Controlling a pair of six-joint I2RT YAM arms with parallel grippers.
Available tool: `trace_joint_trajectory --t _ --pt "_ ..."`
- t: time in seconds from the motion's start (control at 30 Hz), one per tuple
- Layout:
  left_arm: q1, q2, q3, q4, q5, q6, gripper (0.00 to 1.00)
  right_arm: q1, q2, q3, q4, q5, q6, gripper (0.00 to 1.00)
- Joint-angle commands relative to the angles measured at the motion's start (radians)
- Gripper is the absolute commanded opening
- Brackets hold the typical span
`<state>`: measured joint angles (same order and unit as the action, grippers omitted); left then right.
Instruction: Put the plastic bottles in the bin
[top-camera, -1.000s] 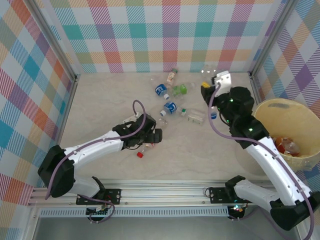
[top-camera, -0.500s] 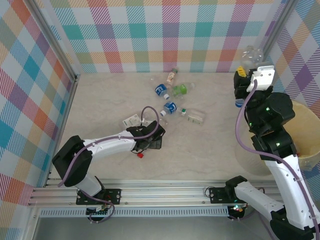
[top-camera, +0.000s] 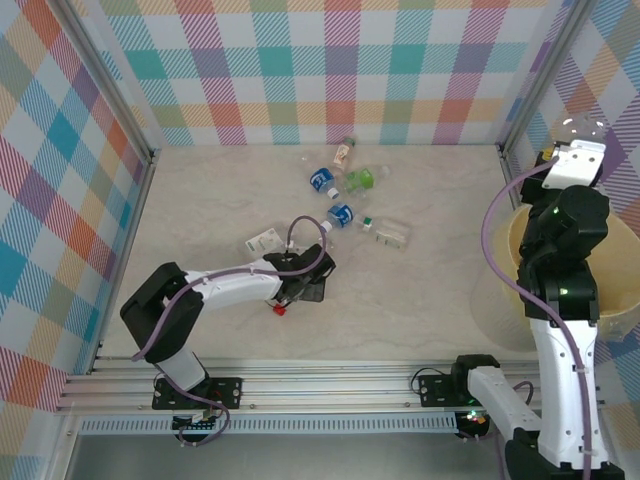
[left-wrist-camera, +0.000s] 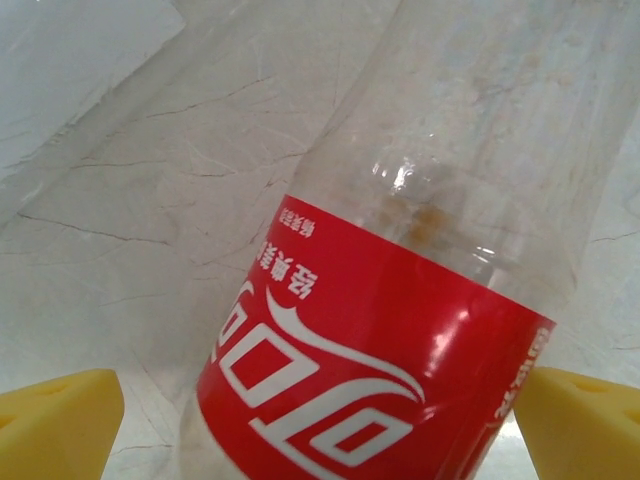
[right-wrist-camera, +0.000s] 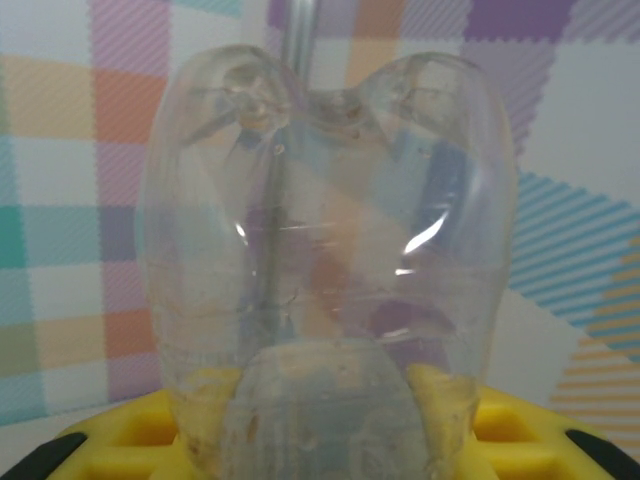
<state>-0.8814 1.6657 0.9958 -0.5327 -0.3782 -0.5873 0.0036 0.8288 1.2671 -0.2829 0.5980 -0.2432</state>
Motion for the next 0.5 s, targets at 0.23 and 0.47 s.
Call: trace_joint_trajectory --t 0.23,0.47 --pt "-0.006 0.050 0.051 -0.030 0.031 -0.012 1.00 -0.173 -0.028 -0.208 -0.046 -0.102 0.230 0.46" --pt "-0.004 0.058 0.045 -0.045 0.054 -0.016 1.00 -0.180 -0.019 -0.242 -0.124 -0.125 0.302 0.66"
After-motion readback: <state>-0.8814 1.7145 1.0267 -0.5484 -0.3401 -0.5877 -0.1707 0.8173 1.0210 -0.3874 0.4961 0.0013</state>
